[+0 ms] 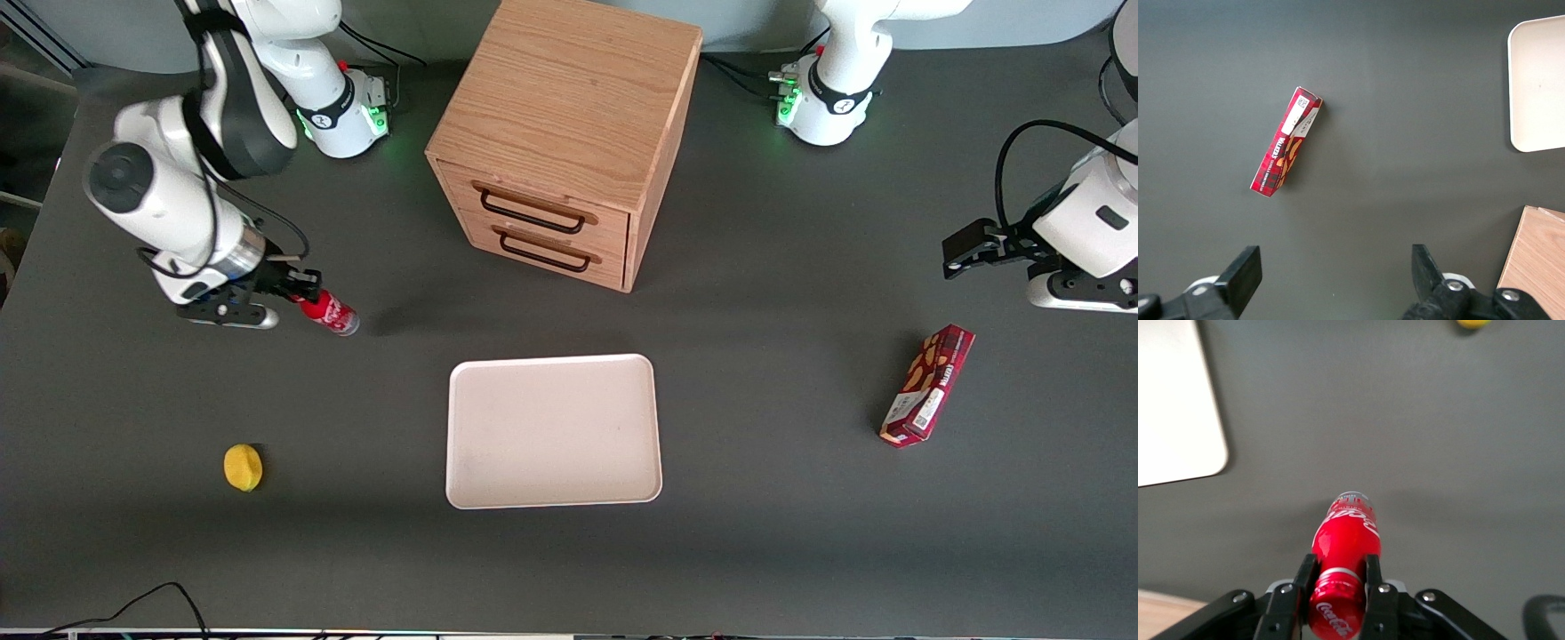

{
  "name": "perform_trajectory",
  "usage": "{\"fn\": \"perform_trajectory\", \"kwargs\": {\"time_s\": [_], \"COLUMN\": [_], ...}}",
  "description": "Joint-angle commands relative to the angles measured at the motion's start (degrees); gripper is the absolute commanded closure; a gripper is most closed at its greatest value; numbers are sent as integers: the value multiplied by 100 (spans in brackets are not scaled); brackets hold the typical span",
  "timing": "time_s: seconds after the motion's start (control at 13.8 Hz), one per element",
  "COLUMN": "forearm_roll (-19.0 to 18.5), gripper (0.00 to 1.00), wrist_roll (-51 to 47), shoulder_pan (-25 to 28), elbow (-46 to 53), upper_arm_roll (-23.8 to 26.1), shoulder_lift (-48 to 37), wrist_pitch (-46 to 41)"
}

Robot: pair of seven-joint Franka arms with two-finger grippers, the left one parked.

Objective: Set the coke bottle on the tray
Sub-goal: 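Carry the held bottle over to the white tray's edge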

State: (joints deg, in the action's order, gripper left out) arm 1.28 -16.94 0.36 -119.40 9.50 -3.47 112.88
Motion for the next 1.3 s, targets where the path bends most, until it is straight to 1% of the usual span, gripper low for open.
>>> {"fn": "perform_trajectory", "kwargs": {"time_s": [0.0, 0.07, 0.22, 0.29, 0.36, 0.43, 0.51, 0.65, 0.87, 1.23], "forearm_roll": [-49, -6, -66, -93, -328, -687, -934, -1164, -1700, -2473], "gripper": [100, 100, 100, 100, 100, 100, 100, 100, 100, 100], "wrist_roll": [-151, -378, -1106, -1579, -1915, -2075, -2416, -3172, -4201, -5046], "shoulder_pan": [26, 26, 34, 52, 165, 279, 359, 508, 772, 1071], "elbow": [1957, 2695, 4477, 5304, 5922, 6372, 6759, 6930, 6930, 6912], "upper_arm_roll": [8, 78, 568, 762, 921, 1114, 1299, 1415, 1450, 1450], "shoulder_lift": [564, 915, 2011, 2618, 3085, 3490, 3937, 4459, 5214, 6006], "wrist_pitch": [-1474, -1957, -2872, -3190, -3245, -3237, -3141, -2415, -1157, -65]}}
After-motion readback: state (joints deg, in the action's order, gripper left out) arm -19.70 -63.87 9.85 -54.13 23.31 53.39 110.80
